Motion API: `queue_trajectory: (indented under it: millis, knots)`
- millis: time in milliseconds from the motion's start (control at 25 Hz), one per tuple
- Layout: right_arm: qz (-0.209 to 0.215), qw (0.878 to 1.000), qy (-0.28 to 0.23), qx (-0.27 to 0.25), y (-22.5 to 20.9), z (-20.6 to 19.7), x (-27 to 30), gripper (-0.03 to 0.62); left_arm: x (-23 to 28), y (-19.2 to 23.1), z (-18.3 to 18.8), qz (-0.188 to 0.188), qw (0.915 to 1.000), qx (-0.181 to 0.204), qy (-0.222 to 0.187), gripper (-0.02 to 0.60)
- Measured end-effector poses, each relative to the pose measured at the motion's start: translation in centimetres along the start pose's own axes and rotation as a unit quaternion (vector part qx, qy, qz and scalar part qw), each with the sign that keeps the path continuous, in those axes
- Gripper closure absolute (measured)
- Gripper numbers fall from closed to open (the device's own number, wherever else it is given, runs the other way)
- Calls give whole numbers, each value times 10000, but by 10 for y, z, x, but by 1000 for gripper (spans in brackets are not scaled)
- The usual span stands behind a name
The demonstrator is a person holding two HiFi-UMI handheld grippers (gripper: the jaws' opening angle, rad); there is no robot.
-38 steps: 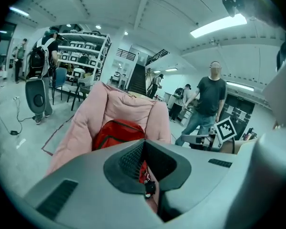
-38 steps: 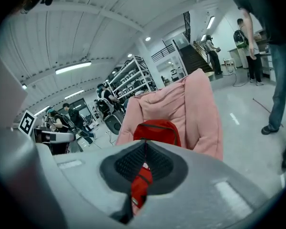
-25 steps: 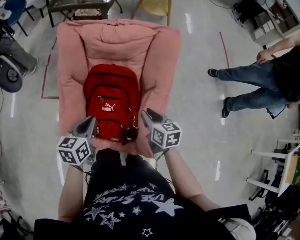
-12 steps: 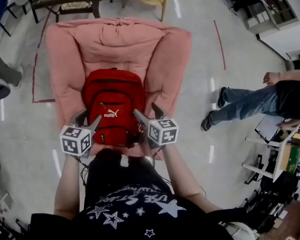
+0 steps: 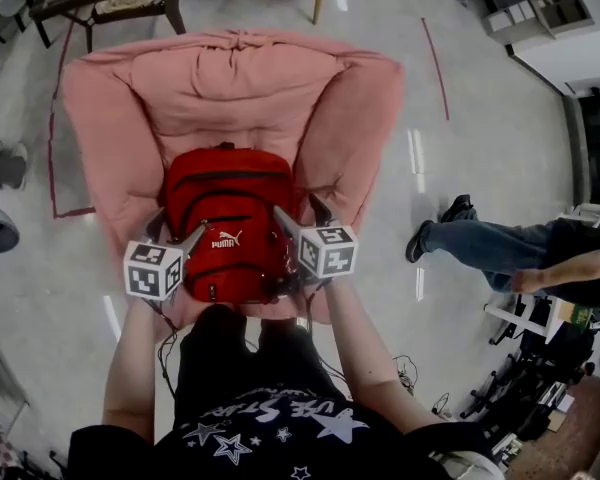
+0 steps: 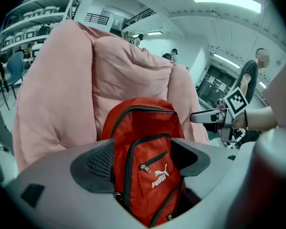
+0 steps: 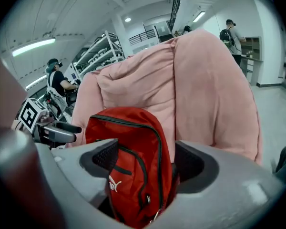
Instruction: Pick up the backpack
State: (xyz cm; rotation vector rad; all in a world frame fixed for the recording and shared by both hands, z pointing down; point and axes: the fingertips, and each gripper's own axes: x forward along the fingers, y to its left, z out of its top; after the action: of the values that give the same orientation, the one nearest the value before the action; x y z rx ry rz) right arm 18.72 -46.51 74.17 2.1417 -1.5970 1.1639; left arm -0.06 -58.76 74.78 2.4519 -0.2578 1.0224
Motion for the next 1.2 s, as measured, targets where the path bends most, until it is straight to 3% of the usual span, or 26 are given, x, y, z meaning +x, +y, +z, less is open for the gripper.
queue_trajectory:
  millis: [360,520,720,840,880,920,1000,1080,1120,1200]
  knots:
    - [-118,9991,357,-178,-9,-3,49,226,57,38,10,-274,9995,25,172,109]
    - [-126,9979,479,-413,-14,-1,70,226,78,53,10,-260,9990,95,350,106]
    - [-3,9960,610,-646,-21,-2,87,226,93,59,2,-455,9962,-247,701,107]
    - [174,9942,800,-697,-19,-9,98,227,98,56,-6,-529,9936,-86,991,112]
    - [224,9932,875,-728,-17,-12,103,227,99,56,-7,-521,9931,-27,1050,158]
    - [277,9924,942,-744,-16,-14,106,229,99,55,-8,-515,9928,-14,1084,266]
    - [339,9918,1009,-707,-12,-16,110,234,98,48,-9,-601,9920,-107,1104,355]
    - [320,9923,1008,-647,-10,-16,109,396,95,37,-10,-731,9913,-153,1087,479]
    - [351,9923,1013,-613,-8,-16,107,428,93,32,-10,-765,9913,-134,1062,517]
    - [509,9922,1002,-536,-1,-16,98,511,87,24,-9,-772,9921,-162,973,528]
